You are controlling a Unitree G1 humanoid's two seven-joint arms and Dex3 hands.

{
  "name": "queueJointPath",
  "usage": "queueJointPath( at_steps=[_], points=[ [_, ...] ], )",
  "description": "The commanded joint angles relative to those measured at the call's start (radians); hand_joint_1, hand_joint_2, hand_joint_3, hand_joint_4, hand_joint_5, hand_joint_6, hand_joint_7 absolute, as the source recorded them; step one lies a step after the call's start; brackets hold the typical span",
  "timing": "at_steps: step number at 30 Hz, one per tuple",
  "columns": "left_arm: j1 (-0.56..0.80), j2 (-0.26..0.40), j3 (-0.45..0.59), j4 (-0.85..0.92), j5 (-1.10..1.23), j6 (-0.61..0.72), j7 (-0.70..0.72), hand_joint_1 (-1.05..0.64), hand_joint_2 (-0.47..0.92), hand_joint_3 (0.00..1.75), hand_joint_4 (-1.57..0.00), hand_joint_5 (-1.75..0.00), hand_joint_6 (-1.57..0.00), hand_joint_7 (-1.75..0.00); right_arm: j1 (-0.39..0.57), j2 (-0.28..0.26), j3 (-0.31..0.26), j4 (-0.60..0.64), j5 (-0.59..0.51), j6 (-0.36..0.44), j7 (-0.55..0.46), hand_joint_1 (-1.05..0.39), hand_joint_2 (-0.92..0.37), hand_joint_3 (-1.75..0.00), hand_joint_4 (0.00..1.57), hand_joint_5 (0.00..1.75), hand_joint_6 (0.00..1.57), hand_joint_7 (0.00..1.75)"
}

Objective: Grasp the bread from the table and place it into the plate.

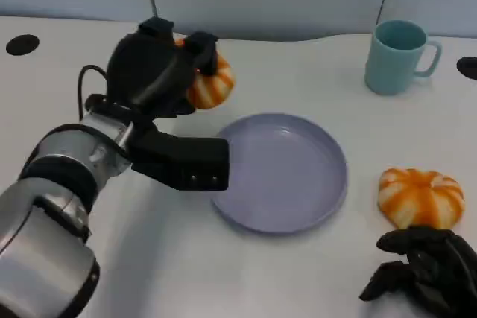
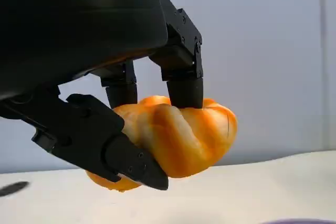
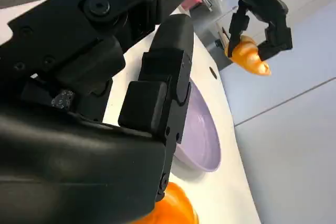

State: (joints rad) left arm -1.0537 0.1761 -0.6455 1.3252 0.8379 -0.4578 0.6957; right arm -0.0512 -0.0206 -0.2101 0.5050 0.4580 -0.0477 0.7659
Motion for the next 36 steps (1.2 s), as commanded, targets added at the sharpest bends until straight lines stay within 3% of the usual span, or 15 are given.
queueJointPath(
  at_steps=[1, 4, 5, 6, 7, 8, 9, 11, 15, 23, 25, 28, 30, 31, 36],
  points=[
    [-0.034, -0.028, -0.013, -0.012, 0.008, -0.011, -0.012, -0.22, 0.72, 0.69, -0.92, -1.75, -0.66, -1.75, 0.0, -0.005, 0.005, -0.007, -0.006, -0.014, -0.004, -0.99, -0.71, -0.01, 1.57, 0.38, 1.52, 0.01],
    [-0.037, -0.049, -0.018, -0.015, 0.009, -0.022, -0.004, -0.24, 0.69, 0.7, -0.91, -1.75, -0.65, -1.62, 0.003, -0.001, 0.007, -0.014, 0.0, -0.004, 0.002, -0.99, -0.71, 0.0, 1.57, 0.38, 1.52, 0.01],
    [-0.038, -0.054, -0.023, -0.016, 0.013, -0.021, -0.005, -0.24, 0.7, 0.57, -0.9, -1.75, -0.77, -1.23, 0.004, -0.001, 0.008, -0.016, 0.001, 0.001, 0.004, -0.97, -0.7, 0.0, 1.57, 0.38, 1.51, 0.0],
    [-0.038, -0.06, -0.029, -0.016, 0.018, -0.02, -0.002, -0.23, 0.71, 0.5, -0.9, -1.75, -0.84, -1.07, 0.006, 0.0, 0.01, -0.019, 0.001, 0.003, 0.005, -0.97, -0.7, 0.0, 1.57, 0.38, 1.51, 0.0],
    [-0.037, -0.067, -0.034, -0.016, 0.021, -0.022, -0.001, -0.22, 0.72, 0.46, -0.89, -1.75, -0.83, -1.14, 0.009, 0.0, 0.012, -0.024, 0.0, 0.006, 0.003, -0.97, -0.7, 0.0, 1.57, 0.38, 1.51, 0.0],
    [-0.035, -0.072, -0.038, -0.015, 0.021, -0.028, 0.0, -0.21, 0.75, 0.47, -0.89, -1.75, -0.74, -1.48, 0.012, 0.001, 0.014, -0.028, -0.002, 0.007, 0.0, -0.96, -0.7, 0.0, 1.56, 0.38, 1.51, 0.0],
    [-0.034, -0.079, -0.042, -0.014, 0.021, -0.037, -0.008, -0.21, 0.77, 0.49, -0.89, -1.75, -0.71, -1.61, 0.015, 0.003, 0.017, -0.033, -0.005, 0.004, -0.004, -0.96, -0.7, 0.0, 1.56, 0.38, 1.51, 0.0],
    [-0.031, -0.092, -0.046, -0.01, 0.018, -0.05, -0.028, -0.21, 0.69, 0.75, -0.9, -1.75, -0.72, -1.72, 0.019, 0.005, 0.02, -0.041, -0.004, 0.008, -0.009, -0.95, -0.7, 0.0, 1.56, 0.37, 1.51, 0.0],
    [-0.022, -0.106, -0.038, -0.006, 0.0, -0.081, -0.078, -0.23, 0.65, 0.9, -0.9, -1.75, -0.72, -1.73, 0.022, 0.009, 0.022, -0.049, 0.009, 0.027, -0.007, -0.92, -0.69, 0.0, 1.56, 0.37, 1.5, 0.0],
    [-0.003, -0.127, -0.084, 0.001, 0.039, -0.086, -0.06, -0.26, 0.66, 0.82, -0.93, -1.75, -0.69, -1.73, 0.029, 0.017, 0.034, -0.063, -0.006, 0.019, -0.02, -0.95, -0.69, 0.0, 1.57, 0.36, 1.5, 0.01],
    [0.0, -0.131, -0.089, 0.003, 0.042, -0.087, -0.078, -0.27, 0.69, 0.73, -0.92, -1.75, -0.7, -1.63, 0.033, 0.019, 0.036, -0.072, -0.005, 0.029, -0.028, -0.95, -0.69, 0.0, 1.57, 0.35, 1.51, 0.01],
    [0.003, -0.135, -0.097, 0.005, 0.048, -0.095, -0.078, -0.32, 0.75, 0.43, -0.9, -1.75, -0.76, -1.26, 0.038, 0.021, 0.039, -0.084, -0.004, 0.038, -0.036, -0.96, -0.67, 0.0, 1.57, 0.35, 1.51, 0.01],
    [0.003, -0.137, -0.11, 0.008, 0.057, -0.097, -0.079, -0.34, 0.83, 0.35, -0.9, -1.75, -0.77, -1.36, 0.04, 0.023, 0.042, -0.088, -0.007, 0.033, -0.036, -0.96, -0.68, 0.0, 1.57, 0.35, 1.51, 0.01],
    [0.002, -0.14, -0.115, 0.012, 0.058, -0.097, -0.105, -0.33, 0.87, 0.35, -0.91, -1.75, -0.73, -1.59, 0.041, 0.024, 0.043, -0.09, -0.007, 0.032, -0.036, -0.96, -0.68, -0.01, 1.57, 0.35, 1.51, 0.01],
    [0.008, -0.149, -0.111, 0.015, 0.043, -0.11, -0.169, -0.35, 0.92, 0.33, -0.9, -1.75, -0.72, -1.57, 0.044, 0.026, 0.044, -0.095, -0.006, 0.032, -0.038, -0.96, -0.69, -0.01, 1.57, 0.35, 1.51, 0.0]
  ],
)
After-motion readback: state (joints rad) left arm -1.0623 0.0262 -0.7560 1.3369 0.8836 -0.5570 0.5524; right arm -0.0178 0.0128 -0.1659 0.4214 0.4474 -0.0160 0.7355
